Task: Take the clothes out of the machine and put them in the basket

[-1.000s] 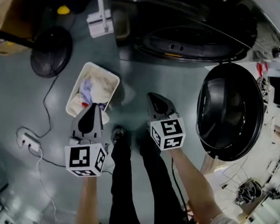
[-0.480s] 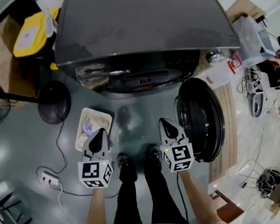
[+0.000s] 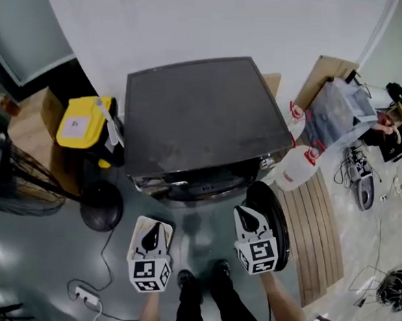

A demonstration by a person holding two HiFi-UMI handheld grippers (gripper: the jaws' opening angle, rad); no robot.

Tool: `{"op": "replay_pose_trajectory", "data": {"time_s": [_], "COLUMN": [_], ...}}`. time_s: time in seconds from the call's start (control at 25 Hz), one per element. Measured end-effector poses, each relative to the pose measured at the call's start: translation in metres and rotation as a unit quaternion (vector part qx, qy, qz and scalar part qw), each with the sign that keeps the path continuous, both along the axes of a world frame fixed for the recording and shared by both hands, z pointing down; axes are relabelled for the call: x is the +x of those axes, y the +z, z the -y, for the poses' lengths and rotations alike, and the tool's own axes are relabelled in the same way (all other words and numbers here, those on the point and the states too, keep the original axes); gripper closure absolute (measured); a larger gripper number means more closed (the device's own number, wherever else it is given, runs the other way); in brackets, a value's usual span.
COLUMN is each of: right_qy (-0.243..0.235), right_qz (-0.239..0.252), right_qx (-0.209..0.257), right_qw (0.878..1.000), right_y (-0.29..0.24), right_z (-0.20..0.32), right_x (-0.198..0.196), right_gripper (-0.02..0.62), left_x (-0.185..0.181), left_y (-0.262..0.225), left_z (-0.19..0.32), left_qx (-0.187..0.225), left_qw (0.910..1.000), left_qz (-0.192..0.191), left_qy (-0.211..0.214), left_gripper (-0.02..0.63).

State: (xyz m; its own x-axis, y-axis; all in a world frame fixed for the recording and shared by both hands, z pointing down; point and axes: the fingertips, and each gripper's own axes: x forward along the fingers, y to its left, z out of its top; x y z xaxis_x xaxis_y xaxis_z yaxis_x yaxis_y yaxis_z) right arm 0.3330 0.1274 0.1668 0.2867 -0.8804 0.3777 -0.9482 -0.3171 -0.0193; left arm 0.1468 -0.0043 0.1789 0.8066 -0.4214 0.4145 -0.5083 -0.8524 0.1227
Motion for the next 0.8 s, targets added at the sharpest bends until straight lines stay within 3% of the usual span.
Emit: {"op": "replay_pose_trajectory", "data": {"time_s": [0.24, 0.4, 0.8], "right_qy": [0.006, 0.004, 0.007], "right_qz": [-0.014, -0.031, -0.057], "right_qx": [0.032, 0.043, 0.081], "right_qw": [0.999, 0.999, 0.995], "right_y": [-0.084, -0.125, -0.199], "right_z": [-0.008, -0.022, -0.044], "right_x": [0.015, 0.019, 0.012], "right_gripper": [0.572, 0.572, 0.572], "left_x": [-0.001, -0.004, -0.026], "left_y": [-0.083, -0.133, -0.194], "left_z": [0.005, -0.001, -0.006], "left_qx": [0.038, 0.056, 0.095], "left_qw": [0.9992, 0.9977, 0.9935], "left_qz": [-0.005, -0.035, -0.058], "left_qy": [-0.004, -0.017, -0.024], "left_gripper": [0.586, 0.586, 0.588]}}
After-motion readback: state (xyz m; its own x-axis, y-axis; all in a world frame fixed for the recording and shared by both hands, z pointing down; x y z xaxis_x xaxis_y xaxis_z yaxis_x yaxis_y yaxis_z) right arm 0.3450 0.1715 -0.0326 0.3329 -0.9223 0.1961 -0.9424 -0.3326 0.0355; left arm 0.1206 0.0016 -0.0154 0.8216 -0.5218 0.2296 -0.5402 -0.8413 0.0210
